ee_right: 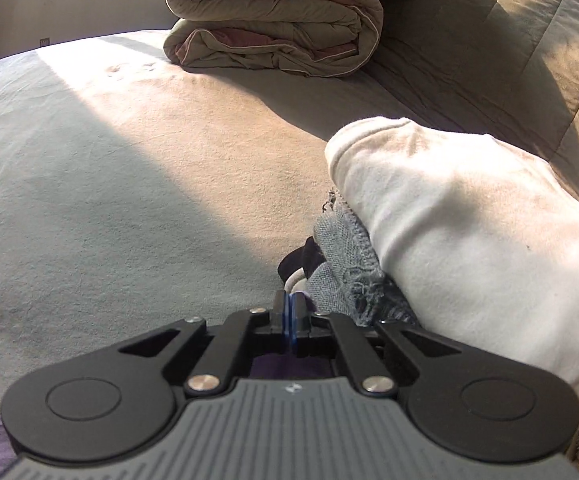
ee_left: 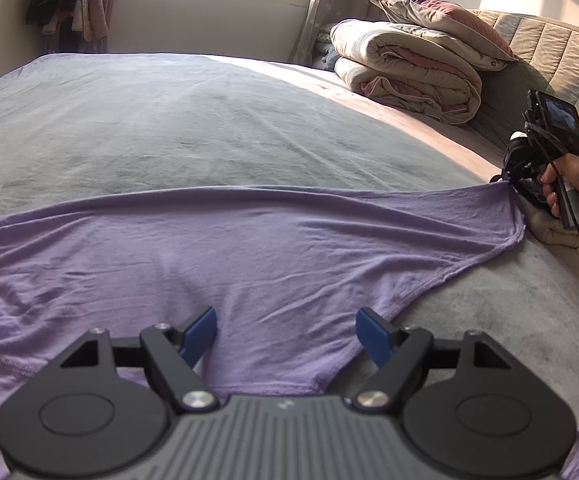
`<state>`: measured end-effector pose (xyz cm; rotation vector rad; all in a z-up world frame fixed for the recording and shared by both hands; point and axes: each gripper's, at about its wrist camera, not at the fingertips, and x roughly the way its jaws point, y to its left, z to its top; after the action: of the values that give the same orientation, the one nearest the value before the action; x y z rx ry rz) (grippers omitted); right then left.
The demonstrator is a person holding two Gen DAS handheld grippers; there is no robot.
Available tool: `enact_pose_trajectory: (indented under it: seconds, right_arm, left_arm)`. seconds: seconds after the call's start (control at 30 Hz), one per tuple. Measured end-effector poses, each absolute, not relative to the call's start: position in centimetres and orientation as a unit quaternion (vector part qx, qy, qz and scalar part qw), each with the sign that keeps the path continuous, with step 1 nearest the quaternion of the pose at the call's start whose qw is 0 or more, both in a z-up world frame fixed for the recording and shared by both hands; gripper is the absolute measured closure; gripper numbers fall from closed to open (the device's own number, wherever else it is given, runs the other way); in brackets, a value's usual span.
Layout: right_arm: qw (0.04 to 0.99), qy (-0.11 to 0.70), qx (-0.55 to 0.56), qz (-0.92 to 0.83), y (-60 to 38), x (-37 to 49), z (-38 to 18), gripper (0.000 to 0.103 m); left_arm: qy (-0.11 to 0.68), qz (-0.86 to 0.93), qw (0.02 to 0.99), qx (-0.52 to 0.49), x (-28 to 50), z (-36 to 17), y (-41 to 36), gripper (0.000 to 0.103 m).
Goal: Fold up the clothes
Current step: 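Pull the leg cuff with the right gripper to straighten the pants leg, then open the right gripper off the cuff while the left gripper moves to the waistband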
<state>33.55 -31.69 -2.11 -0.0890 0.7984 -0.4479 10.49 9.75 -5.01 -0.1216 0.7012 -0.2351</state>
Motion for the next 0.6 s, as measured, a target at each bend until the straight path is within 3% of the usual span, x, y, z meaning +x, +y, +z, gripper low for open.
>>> enact_pose_trajectory:
  seconds: [0.27,0.37,0.43,0.6]
  right_arm:
    - [0.882,0.396,-0.118,-0.228,-29.5,34.7,-4.8,0.1]
    - [0.89,0.384,-0.12,-0.216,-28.8,34.1,-4.5,0.08]
    - [0.9,0.377,-0.122,-0.183,-27.9,33.6,-4.0,0.055]
    - [0.921,0.359,-0.127,-0.085,-25.1,32.3,-2.4,0.054]
  left_arm:
    - [0.342,-0.117,0.93,-0.064,10.5,-4.8,9.9,0.025]
    - [0.339,-0.118,0.931,-0.069,10.5,-4.5,10.1,0.025]
    - [0.335,-0.118,0.932,-0.068,10.5,-4.3,10.3,0.025]
    - [0.32,-0.082,0.943,-0.048,10.8,-3.6,12.0,0.025]
